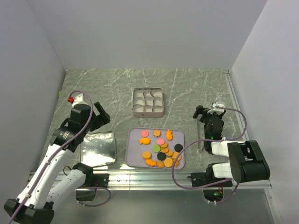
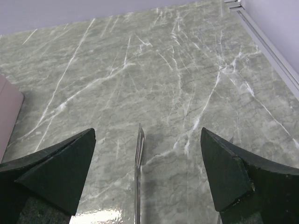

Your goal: Pack the cookies

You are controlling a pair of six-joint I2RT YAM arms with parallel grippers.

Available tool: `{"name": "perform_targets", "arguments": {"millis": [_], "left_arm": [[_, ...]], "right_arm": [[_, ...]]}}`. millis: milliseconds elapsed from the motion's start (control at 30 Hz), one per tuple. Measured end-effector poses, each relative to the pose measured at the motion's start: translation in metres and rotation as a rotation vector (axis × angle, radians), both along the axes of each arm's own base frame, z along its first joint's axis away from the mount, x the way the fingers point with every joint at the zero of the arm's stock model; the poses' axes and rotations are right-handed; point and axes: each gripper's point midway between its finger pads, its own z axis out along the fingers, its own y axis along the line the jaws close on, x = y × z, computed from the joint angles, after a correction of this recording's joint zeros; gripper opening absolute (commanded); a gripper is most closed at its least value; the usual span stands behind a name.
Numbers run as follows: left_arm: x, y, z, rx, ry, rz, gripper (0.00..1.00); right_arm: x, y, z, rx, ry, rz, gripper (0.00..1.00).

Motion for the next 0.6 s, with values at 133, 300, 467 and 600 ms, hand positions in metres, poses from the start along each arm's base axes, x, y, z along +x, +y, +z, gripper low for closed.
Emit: {"name": "perform_targets", "arguments": {"millis": [133,300,467,600], "left_arm": [[0.000,0.000,0.008,0.007,0.019,0.013,0.99],[0.000,0.003,0.046,0.031,-0.027,0.006,1.00],[-0.004,0.000,0.074,0.026,-0.086,-0.039,1.00],[-0.013,-0.003,0.067,0.022,-0.025,-0.069,0.99]], "right_arm": [[0.000,0.000,0.000,0.000,0.000,0.000,1.00],[0.000,0.000,0.000,0.000,0.000,0.000,1.00],[0.000,0.000,0.000,0.000,0.000,0.000,1.00],[0.000,0.000,0.000,0.000,0.000,0.000,1.00]]}}
